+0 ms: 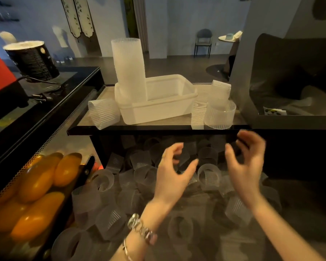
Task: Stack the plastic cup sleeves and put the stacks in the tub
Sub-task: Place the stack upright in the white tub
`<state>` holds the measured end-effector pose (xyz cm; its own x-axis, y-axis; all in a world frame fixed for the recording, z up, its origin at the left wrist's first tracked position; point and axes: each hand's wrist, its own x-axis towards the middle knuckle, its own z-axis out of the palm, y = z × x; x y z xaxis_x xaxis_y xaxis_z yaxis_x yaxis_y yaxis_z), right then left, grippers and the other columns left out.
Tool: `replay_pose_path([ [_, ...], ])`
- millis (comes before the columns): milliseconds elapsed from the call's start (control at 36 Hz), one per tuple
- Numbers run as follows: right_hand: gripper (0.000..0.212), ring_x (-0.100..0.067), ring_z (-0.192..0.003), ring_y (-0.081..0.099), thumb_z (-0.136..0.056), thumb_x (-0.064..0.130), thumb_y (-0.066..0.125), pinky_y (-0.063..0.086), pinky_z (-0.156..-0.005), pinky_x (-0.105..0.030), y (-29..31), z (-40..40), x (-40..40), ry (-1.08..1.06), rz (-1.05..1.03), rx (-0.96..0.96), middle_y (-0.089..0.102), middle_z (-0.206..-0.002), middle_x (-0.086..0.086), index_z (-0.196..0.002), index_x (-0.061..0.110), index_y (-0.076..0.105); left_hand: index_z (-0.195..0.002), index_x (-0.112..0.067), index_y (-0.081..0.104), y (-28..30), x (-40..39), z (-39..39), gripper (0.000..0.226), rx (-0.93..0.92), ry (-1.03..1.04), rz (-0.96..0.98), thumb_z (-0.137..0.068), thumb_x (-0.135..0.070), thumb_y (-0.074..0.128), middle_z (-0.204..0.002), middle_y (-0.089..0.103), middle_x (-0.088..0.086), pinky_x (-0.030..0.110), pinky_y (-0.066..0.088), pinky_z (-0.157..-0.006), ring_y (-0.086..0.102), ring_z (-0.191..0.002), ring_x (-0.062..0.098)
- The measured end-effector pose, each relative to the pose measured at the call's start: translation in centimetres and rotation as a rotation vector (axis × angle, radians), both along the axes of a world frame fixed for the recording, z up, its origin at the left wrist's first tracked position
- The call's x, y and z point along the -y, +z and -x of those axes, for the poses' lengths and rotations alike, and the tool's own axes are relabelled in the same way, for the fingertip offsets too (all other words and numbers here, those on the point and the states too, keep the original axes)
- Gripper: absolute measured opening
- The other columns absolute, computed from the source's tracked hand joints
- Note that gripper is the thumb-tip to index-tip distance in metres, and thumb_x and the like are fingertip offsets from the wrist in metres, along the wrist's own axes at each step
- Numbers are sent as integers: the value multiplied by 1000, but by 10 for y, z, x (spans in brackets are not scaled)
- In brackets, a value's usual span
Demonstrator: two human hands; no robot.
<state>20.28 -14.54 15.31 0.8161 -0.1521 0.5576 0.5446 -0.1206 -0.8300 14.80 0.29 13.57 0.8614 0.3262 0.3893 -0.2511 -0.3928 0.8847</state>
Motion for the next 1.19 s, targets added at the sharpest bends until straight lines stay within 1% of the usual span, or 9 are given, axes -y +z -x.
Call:
replay_pose_path([
  [83, 58, -7, -123, 41, -80, 4, 69, 31, -108, -16, 26, -29, 1, -42, 45, -18, 41, -129, -1, -128, 6, 38, -128, -29, 46, 36, 7, -24, 53, -8, -88, 12, -81, -31, 70, -123, 48, -21, 3, 40, -87, 50, -108, -6],
  [167, 70, -4, -124, 36, -79, 13, 72, 25, -99, 0, 39, -51, -1, -24, 138, -70, 37, -136, -1, -135, 7, 31, -140, -21, 34, 60, 15, -52, 63, -60, -177, -63, -85, -29, 65, -141, 41, -6, 16, 36, -102, 42, -126, 7],
  [333, 87, -16, -131, 37, -77, 11, 73, 36, -108, -27, 42, -73, -6, 79, 161, -184, 31, -145, -9, -143, 8, 16, -147, -11, 17, 76, 21, -96, 75, -214, -231, -150, -89, -32, 60, -152, 27, 8, 28, 27, -106, 27, -138, 21],
  [417, 89, -11, -120, 46, -78, 10, 72, 45, -94, -15, 44, -81, -4, 129, 150, -231, 37, -140, -6, -143, 10, 12, -148, -12, 12, 78, 20, -108, 80, -279, -270, -107, -89, -32, 60, -154, 22, 6, 31, 26, -109, 22, -140, 20],
  [500, 88, -7, -109, 49, -78, 15, 73, 43, -73, -5, 42, -84, -3, 141, 168, -252, 43, -123, 1, -143, 12, 12, -144, -12, 24, 80, 17, -113, 67, -318, -345, -59, -89, -29, 59, -148, 35, 6, 18, 37, -95, 36, -128, 11],
  [722, 75, -2, -103, 50, -74, 14, 75, 41, -71, 3, 37, -58, -2, 164, 156, -196, 46, -122, 4, -135, 17, 31, -139, -23, 35, 68, 13, -88, 59, -172, -326, -46, -87, -31, 62, -133, 46, -10, -2, 35, -68, 40, -105, -9],
  [917, 63, 15, -106, 50, -66, 23, 78, 42, -84, -3, 25, 0, -7, 281, 160, -171, 51, -110, 28, -117, 34, 43, -137, -31, 38, 44, 1, -19, 55, -128, -245, -7, -87, -36, 61, -136, 44, -20, 6, 37, -95, 40, -121, -9],
  [1056, 65, 4, -101, 57, -58, 20, 83, 44, -84, -8, -28, 41, -13, 388, 159, -291, 59, -107, 19, -112, 26, 48, -118, -40, 50, -10, -14, 33, 39, -235, -164, 76, -85, -24, 65, -119, 57, -20, 17, 42, -97, 51, -113, -5],
  [1194, 66, -7, -105, 62, -60, 6, 83, 48, -92, -24, -98, 73, -11, 476, 261, -565, 64, -109, 7, -111, 31, 47, -128, -21, 48, -69, -17, 73, 52, -440, -123, 176, -81, -12, 70, -113, 62, -14, 15, 43, -94, 58, -104, -6],
])
